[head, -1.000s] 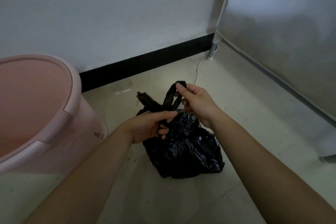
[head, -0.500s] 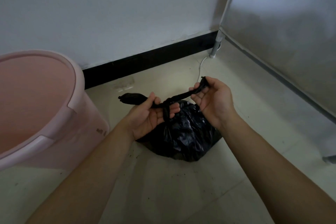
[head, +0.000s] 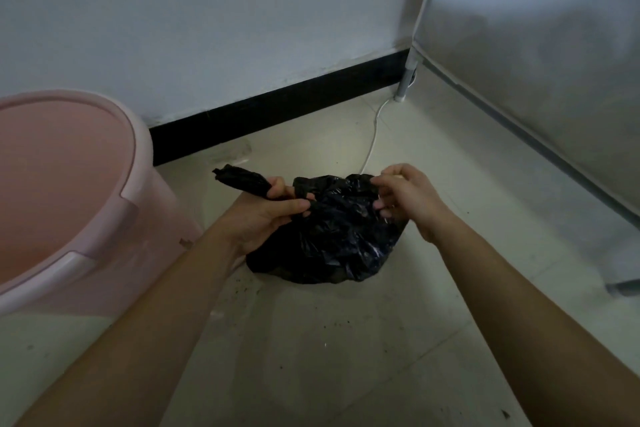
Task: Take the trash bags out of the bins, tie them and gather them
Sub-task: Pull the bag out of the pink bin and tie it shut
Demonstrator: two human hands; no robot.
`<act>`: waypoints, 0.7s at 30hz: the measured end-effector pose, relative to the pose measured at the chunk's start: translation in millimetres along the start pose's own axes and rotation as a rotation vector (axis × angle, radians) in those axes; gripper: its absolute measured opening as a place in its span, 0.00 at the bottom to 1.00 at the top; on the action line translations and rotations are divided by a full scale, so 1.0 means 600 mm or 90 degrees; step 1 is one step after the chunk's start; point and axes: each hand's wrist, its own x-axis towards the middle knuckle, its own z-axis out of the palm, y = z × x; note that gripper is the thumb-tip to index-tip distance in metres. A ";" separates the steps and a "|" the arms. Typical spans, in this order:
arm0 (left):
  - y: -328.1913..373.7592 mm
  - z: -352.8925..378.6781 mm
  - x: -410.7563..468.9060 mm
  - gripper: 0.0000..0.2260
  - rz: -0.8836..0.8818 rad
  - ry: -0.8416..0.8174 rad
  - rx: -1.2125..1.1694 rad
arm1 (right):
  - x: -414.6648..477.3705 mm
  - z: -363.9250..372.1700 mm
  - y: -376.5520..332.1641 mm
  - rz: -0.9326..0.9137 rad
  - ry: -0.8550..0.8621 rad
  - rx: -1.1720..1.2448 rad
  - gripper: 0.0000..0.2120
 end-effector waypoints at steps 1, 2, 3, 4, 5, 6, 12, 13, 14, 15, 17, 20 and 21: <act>0.006 0.000 -0.002 0.23 -0.004 -0.020 0.033 | 0.002 -0.004 -0.001 -0.060 0.017 -0.035 0.08; 0.012 0.004 -0.003 0.23 -0.009 -0.042 0.063 | 0.004 -0.005 -0.004 -0.127 0.008 -0.078 0.13; 0.016 0.009 -0.003 0.24 -0.012 -0.067 0.086 | 0.005 -0.003 -0.008 -0.189 -0.033 -0.138 0.20; 0.019 0.017 -0.003 0.24 -0.014 -0.096 0.105 | 0.006 0.002 -0.012 -0.233 -0.101 -0.215 0.27; 0.023 0.024 -0.003 0.24 -0.014 -0.125 0.123 | 0.007 0.008 -0.016 -0.253 -0.181 -0.303 0.34; 0.026 0.030 -0.002 0.24 -0.012 -0.147 0.151 | 0.005 0.016 -0.020 -0.254 -0.257 -0.385 0.38; 0.042 0.019 -0.003 0.22 -0.038 -0.142 0.281 | 0.010 0.029 0.012 -0.257 -0.275 -0.477 0.18; 0.038 0.015 0.000 0.19 -0.012 -0.067 0.316 | 0.012 0.029 0.019 -0.262 -0.245 -0.466 0.15; 0.030 0.012 0.005 0.16 0.024 0.034 0.363 | 0.013 0.031 0.025 -0.268 -0.227 -0.454 0.13; 0.018 0.011 0.011 0.13 0.057 0.143 0.406 | 0.013 0.035 0.030 -0.278 -0.220 -0.440 0.12; -0.006 0.019 0.018 0.06 0.102 0.305 0.467 | 0.009 0.050 0.036 -0.322 -0.217 -0.442 0.09; -0.028 0.023 0.022 0.09 0.132 0.395 0.488 | 0.004 0.067 0.040 -0.375 -0.204 -0.450 0.03; -0.029 0.022 0.021 0.10 0.120 0.402 0.479 | 0.002 0.069 0.040 -0.375 -0.197 -0.443 0.04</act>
